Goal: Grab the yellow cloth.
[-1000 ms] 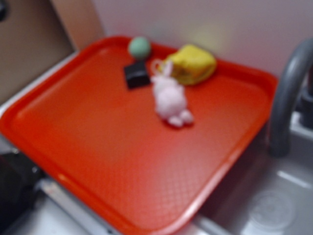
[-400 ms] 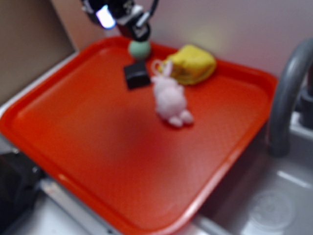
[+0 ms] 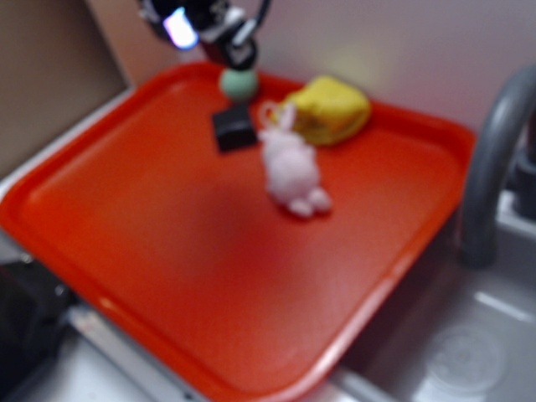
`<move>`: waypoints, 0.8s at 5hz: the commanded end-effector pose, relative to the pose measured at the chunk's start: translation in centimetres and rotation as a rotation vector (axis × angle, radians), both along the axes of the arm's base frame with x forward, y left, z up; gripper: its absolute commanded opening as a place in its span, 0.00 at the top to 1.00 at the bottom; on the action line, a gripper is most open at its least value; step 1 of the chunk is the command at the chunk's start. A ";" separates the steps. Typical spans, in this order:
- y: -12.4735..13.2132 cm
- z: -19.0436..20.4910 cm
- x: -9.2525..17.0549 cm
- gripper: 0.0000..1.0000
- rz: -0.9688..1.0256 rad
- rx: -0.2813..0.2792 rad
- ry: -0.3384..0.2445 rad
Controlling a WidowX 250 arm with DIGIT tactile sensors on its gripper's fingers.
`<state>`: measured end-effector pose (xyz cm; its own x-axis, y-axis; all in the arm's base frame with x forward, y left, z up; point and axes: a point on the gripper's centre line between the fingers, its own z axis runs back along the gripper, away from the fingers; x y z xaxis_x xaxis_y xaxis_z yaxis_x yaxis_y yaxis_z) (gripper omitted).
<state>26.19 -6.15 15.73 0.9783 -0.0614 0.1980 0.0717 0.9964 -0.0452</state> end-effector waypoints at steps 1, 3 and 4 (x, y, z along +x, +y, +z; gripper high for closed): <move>-0.4 -0.4 4.5 0.00 0.066 0.053 -0.092; -0.5 -4.6 9.6 0.00 0.059 0.064 -0.068; -1.7 -7.1 10.3 0.00 0.011 0.046 -0.013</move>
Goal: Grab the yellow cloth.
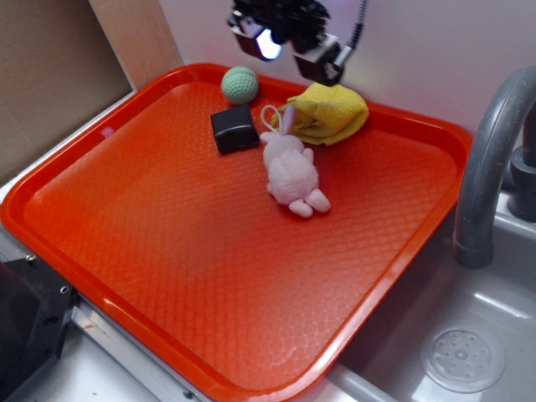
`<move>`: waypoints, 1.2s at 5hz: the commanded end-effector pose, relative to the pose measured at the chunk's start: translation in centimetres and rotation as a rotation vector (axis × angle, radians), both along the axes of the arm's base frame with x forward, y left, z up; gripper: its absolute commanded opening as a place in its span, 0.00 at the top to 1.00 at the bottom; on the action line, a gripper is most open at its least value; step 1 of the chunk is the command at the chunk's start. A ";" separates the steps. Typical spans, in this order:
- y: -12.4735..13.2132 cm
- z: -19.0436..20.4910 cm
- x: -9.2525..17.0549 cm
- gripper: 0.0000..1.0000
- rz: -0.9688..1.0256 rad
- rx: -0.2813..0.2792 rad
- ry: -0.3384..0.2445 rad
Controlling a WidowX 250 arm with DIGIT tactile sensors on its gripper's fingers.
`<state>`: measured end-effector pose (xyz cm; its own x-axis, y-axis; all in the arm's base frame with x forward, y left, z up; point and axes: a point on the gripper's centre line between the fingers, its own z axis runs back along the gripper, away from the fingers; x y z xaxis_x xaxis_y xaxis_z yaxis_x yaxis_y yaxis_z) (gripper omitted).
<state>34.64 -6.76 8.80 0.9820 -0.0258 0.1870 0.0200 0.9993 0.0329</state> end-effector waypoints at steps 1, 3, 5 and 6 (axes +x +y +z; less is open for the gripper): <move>-2.9 -2.6 2.0 0.00 -0.172 -0.029 0.047; -3.8 -5.1 2.3 1.00 -0.098 0.191 0.061; -2.2 2.0 -2.4 1.00 -0.026 0.133 0.032; 0.2 6.8 -6.2 1.00 -0.074 -0.078 0.026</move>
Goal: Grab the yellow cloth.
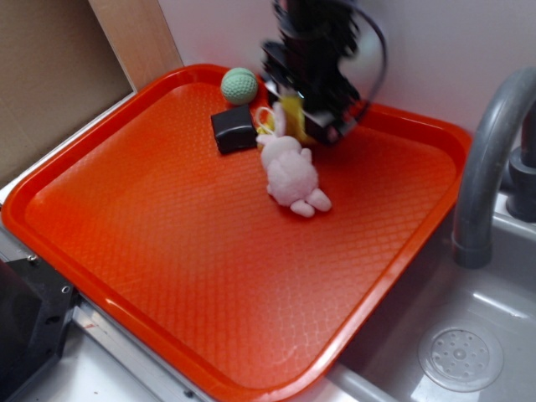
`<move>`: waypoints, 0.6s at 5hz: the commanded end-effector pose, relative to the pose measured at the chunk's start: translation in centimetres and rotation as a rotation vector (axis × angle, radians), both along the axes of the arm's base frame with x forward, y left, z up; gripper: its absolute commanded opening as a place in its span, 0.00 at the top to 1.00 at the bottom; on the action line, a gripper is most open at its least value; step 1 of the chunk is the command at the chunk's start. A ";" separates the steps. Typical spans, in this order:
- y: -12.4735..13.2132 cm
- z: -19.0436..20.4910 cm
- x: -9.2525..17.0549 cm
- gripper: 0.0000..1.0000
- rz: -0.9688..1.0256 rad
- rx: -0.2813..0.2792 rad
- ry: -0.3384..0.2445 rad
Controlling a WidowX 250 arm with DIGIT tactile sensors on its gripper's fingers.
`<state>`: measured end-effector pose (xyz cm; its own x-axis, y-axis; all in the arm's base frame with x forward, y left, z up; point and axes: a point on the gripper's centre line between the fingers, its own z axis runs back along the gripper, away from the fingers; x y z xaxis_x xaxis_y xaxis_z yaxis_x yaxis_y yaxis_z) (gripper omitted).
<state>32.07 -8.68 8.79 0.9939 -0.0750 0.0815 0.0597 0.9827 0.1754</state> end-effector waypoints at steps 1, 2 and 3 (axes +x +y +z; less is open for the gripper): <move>4.2 11.7 -6.4 1.00 -0.116 -0.351 0.007; 5.2 16.8 -8.1 1.00 -0.134 -0.385 0.082; 6.0 19.3 -10.0 1.00 -0.107 -0.349 0.085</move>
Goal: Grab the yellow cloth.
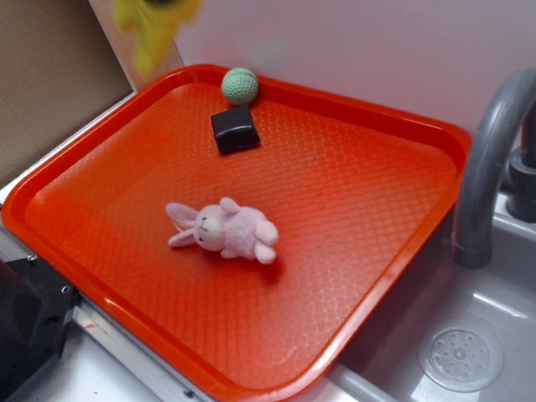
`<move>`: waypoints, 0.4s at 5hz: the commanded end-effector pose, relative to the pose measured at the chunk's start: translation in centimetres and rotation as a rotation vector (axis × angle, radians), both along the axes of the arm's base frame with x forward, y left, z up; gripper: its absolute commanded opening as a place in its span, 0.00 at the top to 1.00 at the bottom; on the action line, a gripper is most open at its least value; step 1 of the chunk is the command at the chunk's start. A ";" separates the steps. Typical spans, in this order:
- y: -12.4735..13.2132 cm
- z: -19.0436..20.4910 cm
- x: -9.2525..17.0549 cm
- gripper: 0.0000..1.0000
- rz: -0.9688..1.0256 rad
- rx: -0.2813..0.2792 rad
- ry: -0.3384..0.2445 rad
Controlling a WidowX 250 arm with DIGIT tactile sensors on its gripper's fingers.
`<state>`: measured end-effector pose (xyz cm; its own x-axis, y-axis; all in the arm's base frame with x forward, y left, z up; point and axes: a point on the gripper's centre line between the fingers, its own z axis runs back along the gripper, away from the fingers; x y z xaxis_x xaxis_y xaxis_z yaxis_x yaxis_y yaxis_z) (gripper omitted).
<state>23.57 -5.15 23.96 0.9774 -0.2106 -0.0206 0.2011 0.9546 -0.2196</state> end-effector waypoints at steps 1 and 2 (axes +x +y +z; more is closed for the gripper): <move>2.7 4.3 -1.9 1.00 0.067 0.036 -0.138; 2.3 3.7 -1.1 1.00 0.056 0.052 -0.086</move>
